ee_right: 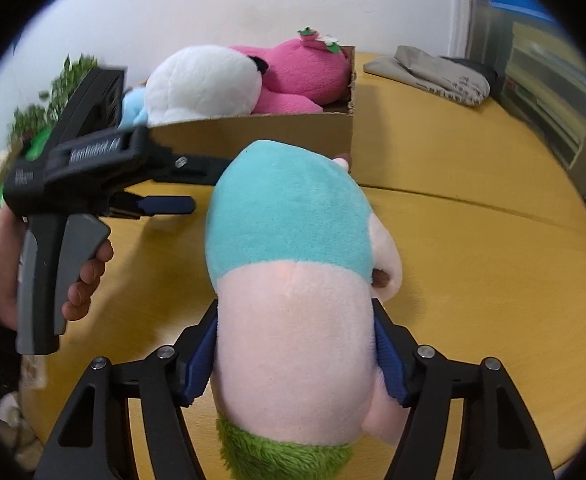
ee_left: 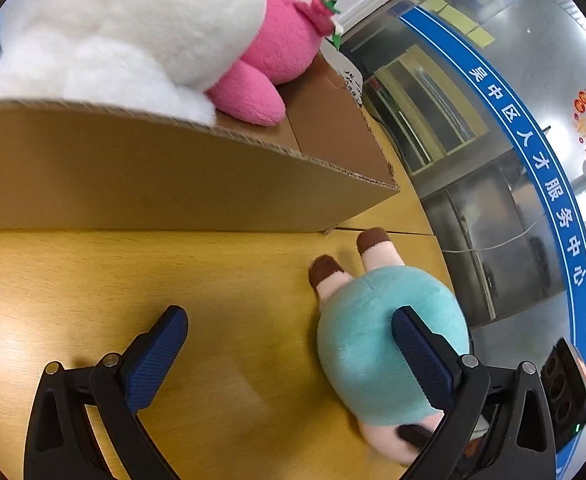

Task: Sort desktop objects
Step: 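Lift the pig with both grippers and carry it over the box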

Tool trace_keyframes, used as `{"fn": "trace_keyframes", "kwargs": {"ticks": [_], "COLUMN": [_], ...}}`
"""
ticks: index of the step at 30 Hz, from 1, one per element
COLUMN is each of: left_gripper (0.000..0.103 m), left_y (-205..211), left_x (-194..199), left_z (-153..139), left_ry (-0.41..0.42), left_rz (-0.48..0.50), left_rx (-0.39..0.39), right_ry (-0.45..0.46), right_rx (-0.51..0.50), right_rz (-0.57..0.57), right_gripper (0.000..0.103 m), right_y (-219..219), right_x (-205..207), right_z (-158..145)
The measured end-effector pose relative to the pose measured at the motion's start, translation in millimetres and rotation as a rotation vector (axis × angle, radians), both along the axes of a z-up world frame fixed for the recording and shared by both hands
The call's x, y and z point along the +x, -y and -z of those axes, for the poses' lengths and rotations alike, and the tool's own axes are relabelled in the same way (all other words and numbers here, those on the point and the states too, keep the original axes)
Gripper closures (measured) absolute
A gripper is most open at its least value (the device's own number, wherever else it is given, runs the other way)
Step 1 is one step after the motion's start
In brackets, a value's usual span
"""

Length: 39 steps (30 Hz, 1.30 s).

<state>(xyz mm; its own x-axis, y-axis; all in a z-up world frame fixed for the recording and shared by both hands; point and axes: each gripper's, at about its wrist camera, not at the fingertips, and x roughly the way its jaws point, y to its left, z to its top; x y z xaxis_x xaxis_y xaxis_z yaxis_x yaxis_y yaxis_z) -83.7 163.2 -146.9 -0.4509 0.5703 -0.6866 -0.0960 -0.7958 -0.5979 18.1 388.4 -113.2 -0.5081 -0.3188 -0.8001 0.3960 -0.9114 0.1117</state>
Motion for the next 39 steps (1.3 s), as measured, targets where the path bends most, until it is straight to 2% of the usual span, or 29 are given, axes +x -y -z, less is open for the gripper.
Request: {"fn": "trace_keyframes", "kwargs": {"ticks": [4, 7, 9, 11, 12, 13, 14, 16, 18, 19, 20, 22, 23, 25, 28, 31, 34, 37, 39], "left_gripper": [0.000, 0.001, 0.015, 0.050, 0.059, 0.074, 0.078, 0.075, 0.046, 0.011, 0.001, 0.000, 0.000, 0.000, 0.000, 0.000, 0.005, 0.011, 0.012], "left_y": [-8, -13, -13, -19, -23, -25, -26, -23, -9, -3, 0, 4, 0, -10, -22, -33, -41, -38, -36], "left_x": [1, -2, -1, 4, 7, 9, 10, 13, 15, 17, 19, 22, 19, 8, -5, -11, -10, -4, 1], "left_z": [2, 6, 5, -3, -9, -15, -22, -34, -39, -40, -41, -41, -37, -26, 0, 19, 16, -3, -19], "left_ry": [-0.006, 0.010, 0.008, -0.017, -0.031, -0.045, -0.058, -0.079, -0.077, -0.077, -0.080, -0.085, -0.074, -0.035, 0.069, 0.127, 0.115, 0.076, 0.033], "left_rz": [-0.020, -0.034, -0.006, 0.029, 0.048, 0.063, 0.076, 0.103, 0.121, 0.129, 0.139, 0.166, 0.180, 0.194, 0.199, 0.250, 0.252, 0.263, 0.264], "left_rx": [-0.099, -0.090, -0.057, -0.079, -0.104, -0.127, -0.147, -0.163, -0.089, -0.033, 0.018, 0.109, 0.127, 0.140, 0.162, 0.262, 0.243, 0.196, 0.160], "right_ry": [0.030, 0.030, 0.033, 0.027, 0.017, 0.010, 0.009, 0.024, 0.044, 0.049, 0.054, 0.053, 0.052, 0.053, 0.059, 0.055, 0.048, 0.031, -0.015], "right_rx": [-0.091, -0.124, -0.181, -0.229, -0.246, -0.261, -0.271, -0.289, -0.310, -0.317, -0.323, -0.316, -0.312, -0.313, -0.326, -0.325, -0.329, -0.369, -0.390], "right_rz": [0.011, 0.027, 0.036, 0.035, 0.029, 0.025, 0.026, 0.046, 0.061, 0.062, 0.062, 0.058, 0.055, 0.051, 0.025, 0.018, 0.028, 0.038, 0.027], "right_gripper": [0.035, 0.035, 0.037, 0.040, 0.040, 0.041, 0.041, 0.041, 0.040, 0.040, 0.039, 0.038, 0.037, 0.037, 0.037, 0.037, 0.038, 0.039, 0.039], "right_y": [-4, -9, -16, -17, -17, -15, -15, -19, -25, -27, -28, -26, -24, -23, -20, -15, -15, -20, -16], "right_x": [-2, -1, 0, 4, 4, 7, 7, 5, 3, 3, 2, 2, 2, 4, 7, 12, 15, 19, 22], "right_z": [1, 1, 1, 1, 0, -1, 0, 3, 5, 5, 6, 6, 6, 6, 6, 8, 7, 4, -8]}}
